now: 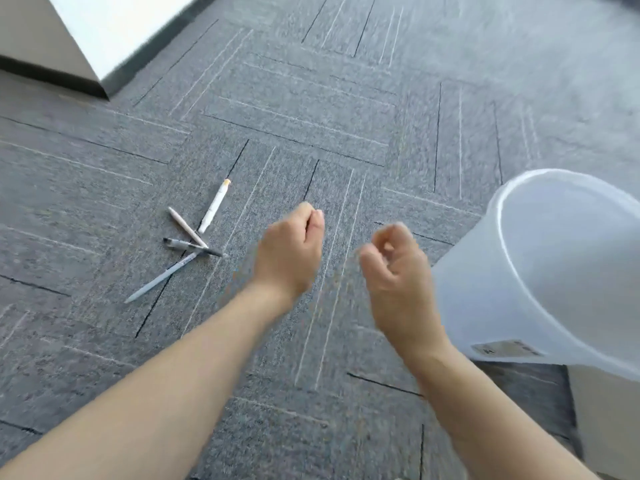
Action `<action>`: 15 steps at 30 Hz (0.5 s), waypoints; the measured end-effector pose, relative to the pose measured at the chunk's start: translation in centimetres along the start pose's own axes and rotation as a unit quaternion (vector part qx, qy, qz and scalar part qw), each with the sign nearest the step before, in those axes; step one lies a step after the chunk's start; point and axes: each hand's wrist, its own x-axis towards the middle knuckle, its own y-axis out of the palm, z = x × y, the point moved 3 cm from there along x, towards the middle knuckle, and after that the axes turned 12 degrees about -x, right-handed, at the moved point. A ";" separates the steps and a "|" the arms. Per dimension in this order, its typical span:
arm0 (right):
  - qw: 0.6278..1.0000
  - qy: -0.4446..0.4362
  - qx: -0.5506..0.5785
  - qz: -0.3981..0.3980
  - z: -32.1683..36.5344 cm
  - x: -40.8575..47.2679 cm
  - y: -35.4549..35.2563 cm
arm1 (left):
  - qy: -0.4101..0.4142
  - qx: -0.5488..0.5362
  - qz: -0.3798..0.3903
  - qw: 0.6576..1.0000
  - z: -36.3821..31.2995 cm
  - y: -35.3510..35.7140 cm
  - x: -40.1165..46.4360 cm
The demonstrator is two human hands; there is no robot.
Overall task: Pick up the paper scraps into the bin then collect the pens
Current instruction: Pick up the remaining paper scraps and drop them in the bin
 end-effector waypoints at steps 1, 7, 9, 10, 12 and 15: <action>0.998 0.001 0.030 -0.052 1.1 1.3 -3.2 | 0.035 -0.036 -0.009 0.999 -3.0 1.3 1.7; 0.965 0.135 0.013 -0.224 -3.9 4.4 -18.2 | 0.141 -0.127 0.166 0.968 -16.9 12.5 4.1; 0.958 0.195 0.001 -0.209 -7.0 3.9 -20.2 | 0.154 -0.126 0.244 0.949 -18.6 16.2 3.6; 0.958 0.217 -0.003 -0.189 -8.3 3.6 -20.8 | 0.162 -0.116 0.284 0.938 -19.1 17.8 3.3; 0.953 0.251 -0.024 -0.166 -10.2 2.8 -21.6 | 0.170 -0.095 0.353 0.915 -19.3 20.1 2.8; 0.934 0.256 -0.055 -0.242 -10.5 1.9 -22.7 | 0.151 -0.207 0.355 0.899 -18.8 19.8 3.3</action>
